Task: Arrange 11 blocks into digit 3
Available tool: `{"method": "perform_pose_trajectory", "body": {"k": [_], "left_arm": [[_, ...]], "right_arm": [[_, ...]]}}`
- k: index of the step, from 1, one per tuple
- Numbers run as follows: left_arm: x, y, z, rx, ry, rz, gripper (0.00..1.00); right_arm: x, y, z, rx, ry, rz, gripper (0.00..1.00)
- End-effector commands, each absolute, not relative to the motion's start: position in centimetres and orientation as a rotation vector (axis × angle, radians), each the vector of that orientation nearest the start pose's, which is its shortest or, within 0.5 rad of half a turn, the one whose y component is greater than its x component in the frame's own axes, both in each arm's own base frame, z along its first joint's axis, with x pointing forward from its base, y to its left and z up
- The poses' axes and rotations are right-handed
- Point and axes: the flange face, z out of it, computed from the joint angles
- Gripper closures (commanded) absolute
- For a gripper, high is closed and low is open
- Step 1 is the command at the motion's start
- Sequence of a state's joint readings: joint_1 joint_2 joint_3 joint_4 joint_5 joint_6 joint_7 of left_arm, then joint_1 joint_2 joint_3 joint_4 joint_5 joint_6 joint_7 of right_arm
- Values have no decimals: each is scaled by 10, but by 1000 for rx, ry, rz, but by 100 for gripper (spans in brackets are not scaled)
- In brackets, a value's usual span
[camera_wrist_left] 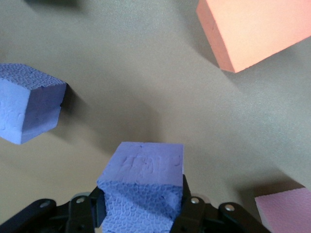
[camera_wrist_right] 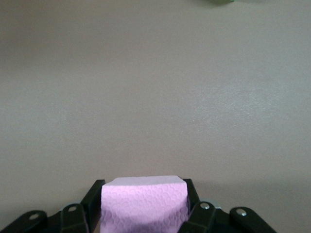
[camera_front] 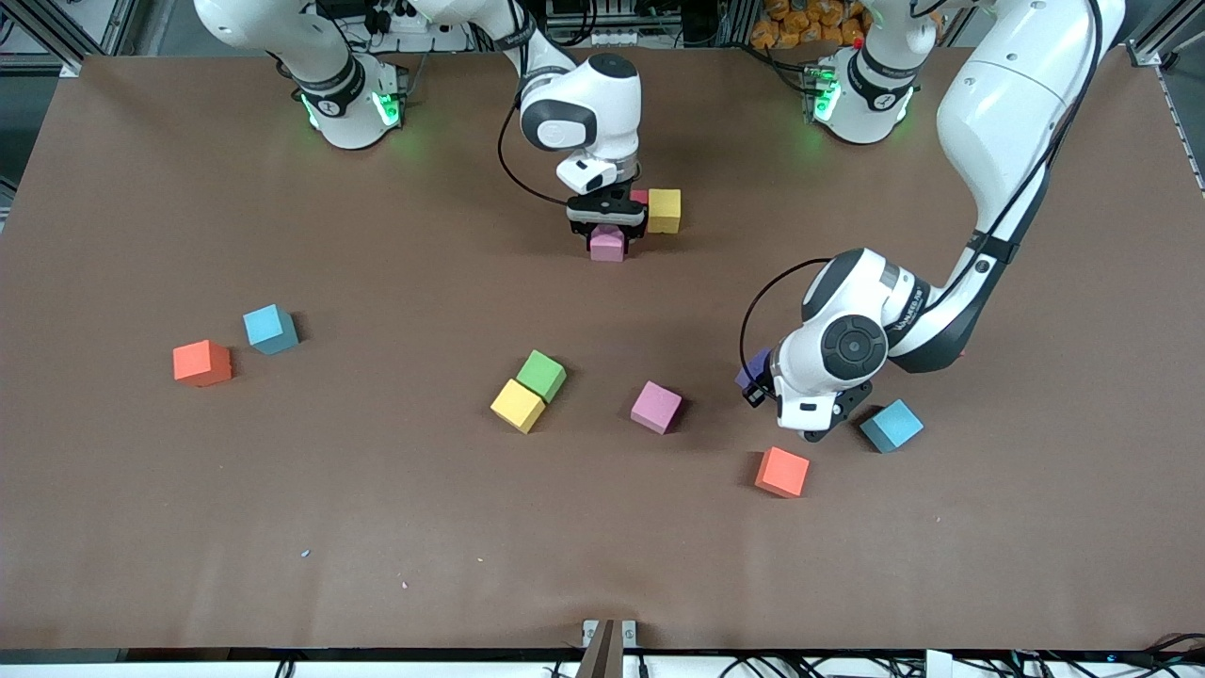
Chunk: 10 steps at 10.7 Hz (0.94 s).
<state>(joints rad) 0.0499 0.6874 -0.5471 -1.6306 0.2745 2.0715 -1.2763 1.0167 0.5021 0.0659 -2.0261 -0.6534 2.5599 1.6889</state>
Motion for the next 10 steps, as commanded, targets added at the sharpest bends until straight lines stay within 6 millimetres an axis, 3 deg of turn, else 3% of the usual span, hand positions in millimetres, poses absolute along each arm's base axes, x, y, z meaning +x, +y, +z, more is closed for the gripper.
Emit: {"method": "perform_pose_trajectory", "body": {"k": [1,10], "left_arm": [[617,-269,254,-2900,-1061,273,100],[615,-273,252,-2902,-1051,277,100]], "right_arm": [[269,534,198,-3141,-24,-537,28],[264,523,202,-3161,-137,-528,28]]}}
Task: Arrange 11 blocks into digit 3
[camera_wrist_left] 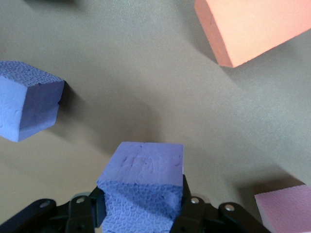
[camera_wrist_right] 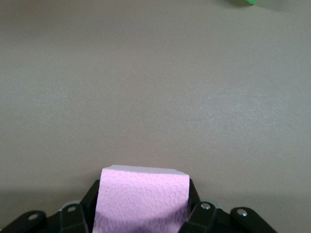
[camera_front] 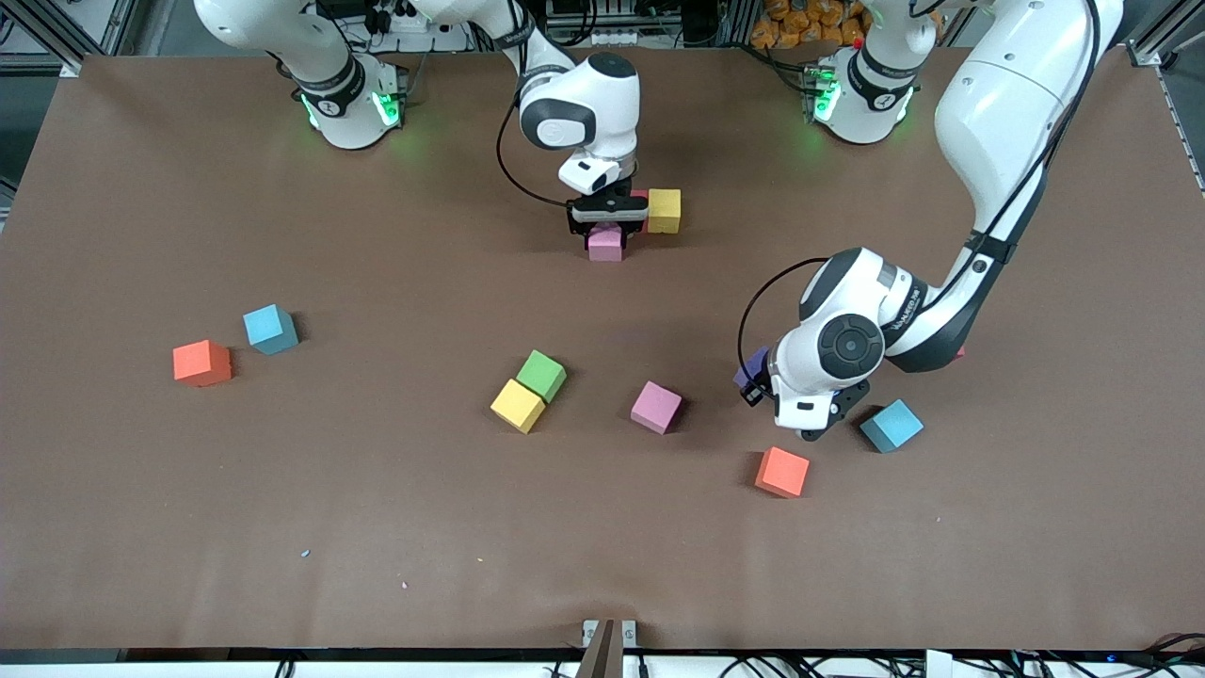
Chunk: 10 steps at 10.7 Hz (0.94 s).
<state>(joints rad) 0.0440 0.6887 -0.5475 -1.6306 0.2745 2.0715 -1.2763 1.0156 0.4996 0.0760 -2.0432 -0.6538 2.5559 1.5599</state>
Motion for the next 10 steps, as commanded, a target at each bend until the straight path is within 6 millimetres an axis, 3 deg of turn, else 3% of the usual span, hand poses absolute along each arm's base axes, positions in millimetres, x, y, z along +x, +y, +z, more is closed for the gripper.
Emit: {"method": "perform_pose_trajectory", "body": {"k": [1,10], "left_arm": [[615,-273,252,-2902,-1053,279,100],[615,-273,252,-2902,-1053,279,100]], "right_arm": [[264,523,202,-3161,-137,-528,28],[265,514,202,-3179,-164,-523,26]]}}
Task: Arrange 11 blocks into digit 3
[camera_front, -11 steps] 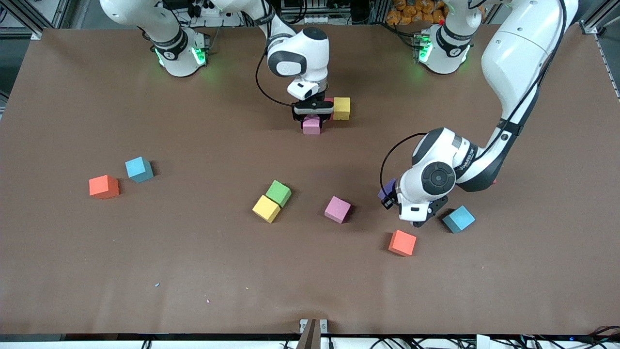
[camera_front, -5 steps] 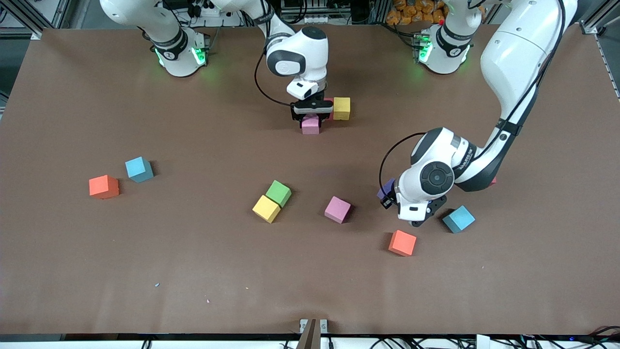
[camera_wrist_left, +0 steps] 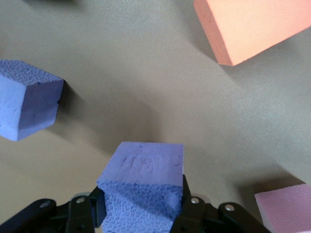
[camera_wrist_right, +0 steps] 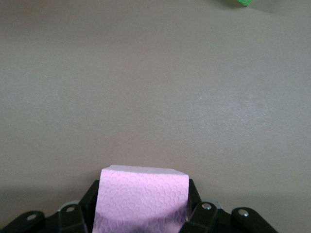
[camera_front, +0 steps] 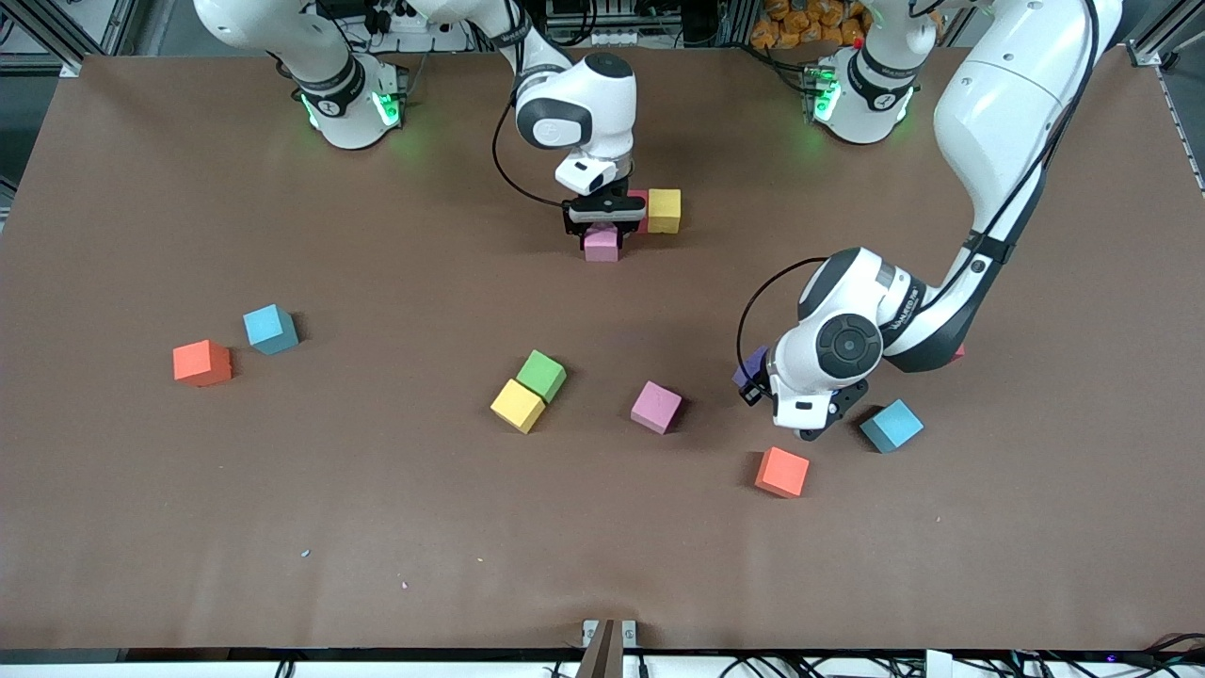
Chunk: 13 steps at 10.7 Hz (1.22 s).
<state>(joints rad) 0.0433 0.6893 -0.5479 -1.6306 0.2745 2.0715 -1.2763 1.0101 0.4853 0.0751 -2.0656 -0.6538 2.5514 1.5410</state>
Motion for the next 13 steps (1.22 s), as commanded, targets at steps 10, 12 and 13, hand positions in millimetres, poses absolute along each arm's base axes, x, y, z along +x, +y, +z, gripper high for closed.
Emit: {"method": "perform_pose_trajectory", "body": {"k": [10,12,13], "left_arm": [[614,-275,252,-2904,-1048,277,100],[614,-274,252,-2903,-1050,277,100],[614,-274,252,-2902,-1049,277,100]], "right_arm": [[269,518,207,-3164,-119,-515,26],[270,518,208,-3157,-97,-515,26],[269,519,209,-3152,-95,-515,26]]}}
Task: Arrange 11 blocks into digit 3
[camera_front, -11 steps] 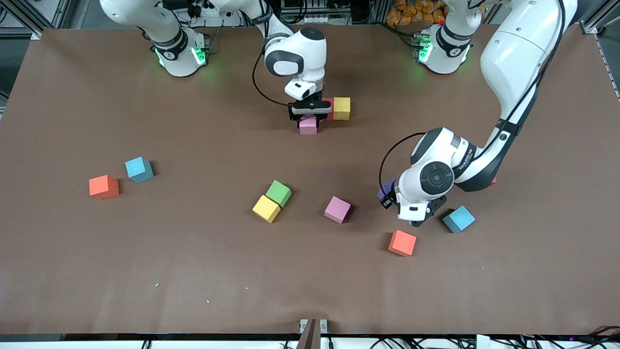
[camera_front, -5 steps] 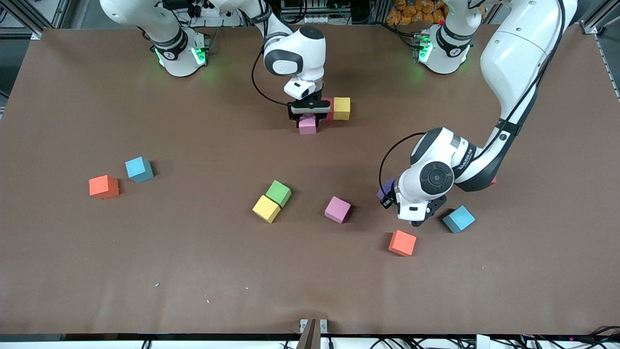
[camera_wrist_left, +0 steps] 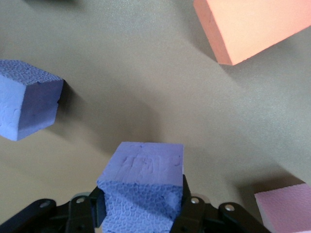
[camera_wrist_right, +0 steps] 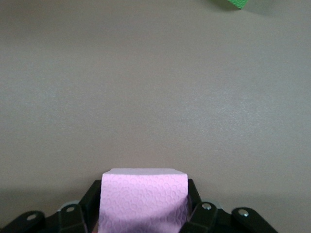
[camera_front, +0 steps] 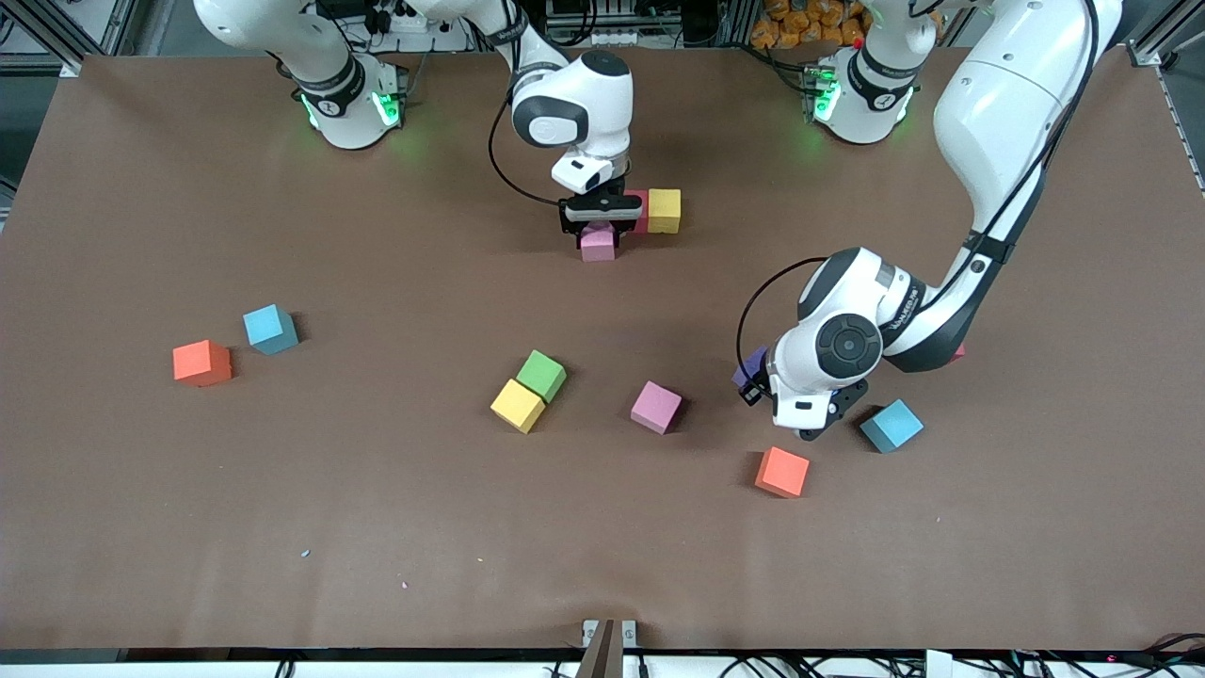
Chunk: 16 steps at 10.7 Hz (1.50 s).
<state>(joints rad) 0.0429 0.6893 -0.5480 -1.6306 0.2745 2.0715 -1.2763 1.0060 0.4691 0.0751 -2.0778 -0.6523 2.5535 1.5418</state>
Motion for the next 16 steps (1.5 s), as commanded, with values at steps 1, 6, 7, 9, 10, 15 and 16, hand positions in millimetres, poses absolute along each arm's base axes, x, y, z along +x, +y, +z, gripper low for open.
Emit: {"method": "perform_pose_trajectory", "body": {"k": [1,6,7,9,10,15,16], "left_arm": [[614,-274,252,-2903,-1047,277,100],[614,-275,252,-2905,-1045,277,100],[614,-274,252,-2903,-1047,277,100],[615,-273,252,-2903,-1049,277,100],[614,-275,251,-2904,-1045,280,100],[614,-275,251,-2904,-1045,280,100],[614,-274,251,-2904,-1045,279,100]], "right_arm": [[272,519,210,-3150,-78,-512,26],[273,521,211,-3142,-11,-500,26],[273,521,212,-3141,-15,-501,26],[274,521,213,-3141,-24,-504,26],[275,521,217,-3139,-31,-509,26],[281,518,232,-3132,-81,-529,26],[282,518,235,-3129,-92,-532,26]]}}
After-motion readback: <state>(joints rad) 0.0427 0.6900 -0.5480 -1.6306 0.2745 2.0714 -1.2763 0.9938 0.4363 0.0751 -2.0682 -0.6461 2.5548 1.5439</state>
